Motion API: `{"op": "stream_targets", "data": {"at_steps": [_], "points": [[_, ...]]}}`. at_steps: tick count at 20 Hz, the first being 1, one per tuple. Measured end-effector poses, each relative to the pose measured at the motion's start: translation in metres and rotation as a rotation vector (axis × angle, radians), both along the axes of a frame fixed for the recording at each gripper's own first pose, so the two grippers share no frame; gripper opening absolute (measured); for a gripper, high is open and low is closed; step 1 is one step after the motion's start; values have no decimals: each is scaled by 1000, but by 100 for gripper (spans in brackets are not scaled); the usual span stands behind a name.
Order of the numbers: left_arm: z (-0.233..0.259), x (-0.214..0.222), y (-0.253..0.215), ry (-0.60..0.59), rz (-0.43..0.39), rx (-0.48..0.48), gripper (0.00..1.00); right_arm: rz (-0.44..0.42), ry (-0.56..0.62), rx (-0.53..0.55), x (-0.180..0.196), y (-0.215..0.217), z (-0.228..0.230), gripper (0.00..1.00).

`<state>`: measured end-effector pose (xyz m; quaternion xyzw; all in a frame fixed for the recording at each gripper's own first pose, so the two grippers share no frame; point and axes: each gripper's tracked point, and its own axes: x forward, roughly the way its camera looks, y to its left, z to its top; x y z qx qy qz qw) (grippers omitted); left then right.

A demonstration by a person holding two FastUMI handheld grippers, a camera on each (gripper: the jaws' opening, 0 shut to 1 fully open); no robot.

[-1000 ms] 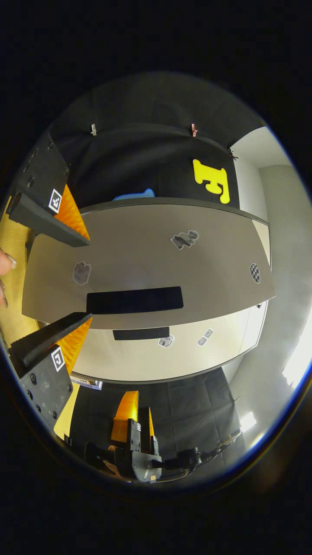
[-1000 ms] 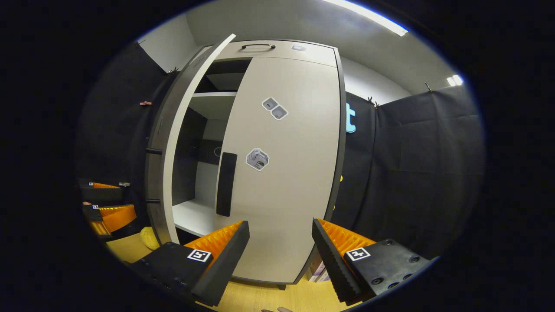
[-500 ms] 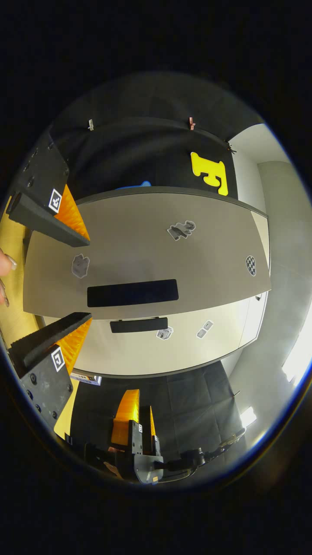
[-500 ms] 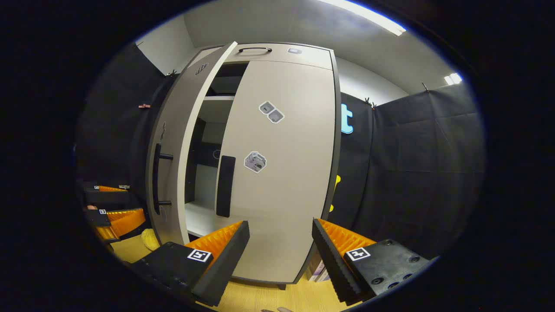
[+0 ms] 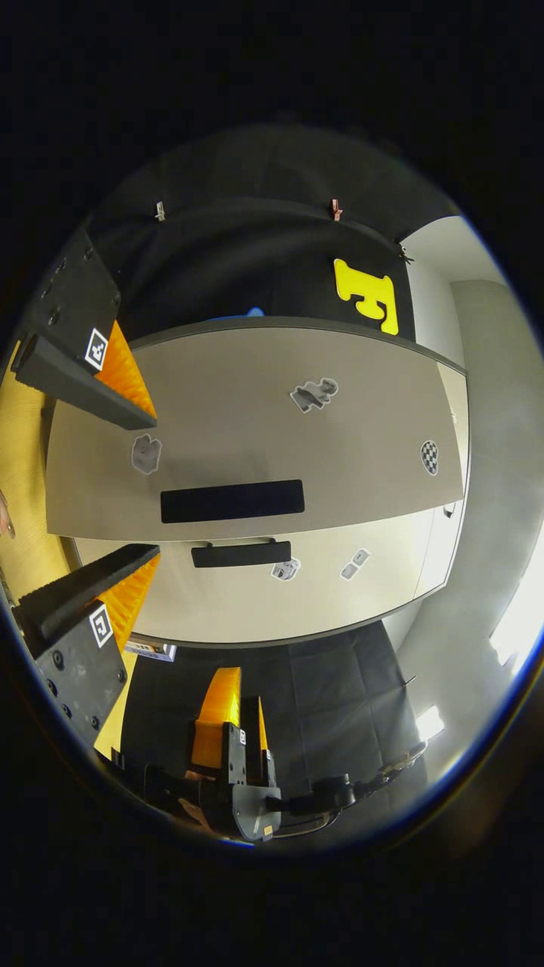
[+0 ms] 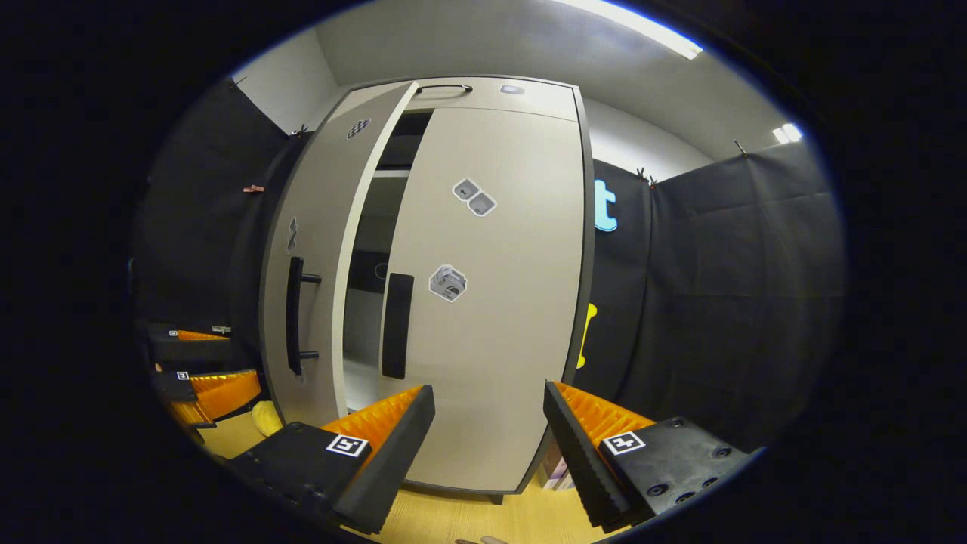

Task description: Grasp the bottle in the cabinet with the left hand and place it on the coaster, then close the right door with the right hand and the left door with the left hand.

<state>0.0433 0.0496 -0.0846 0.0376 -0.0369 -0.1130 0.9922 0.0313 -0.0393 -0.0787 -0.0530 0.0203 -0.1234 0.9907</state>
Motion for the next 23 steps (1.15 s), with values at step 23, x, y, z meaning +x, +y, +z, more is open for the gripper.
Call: {"op": "stream_targets", "data": {"at_steps": [23], "points": [[2, 3, -1, -4, 30, 7, 96, 18, 18, 4, 4, 5, -5, 96]]}}
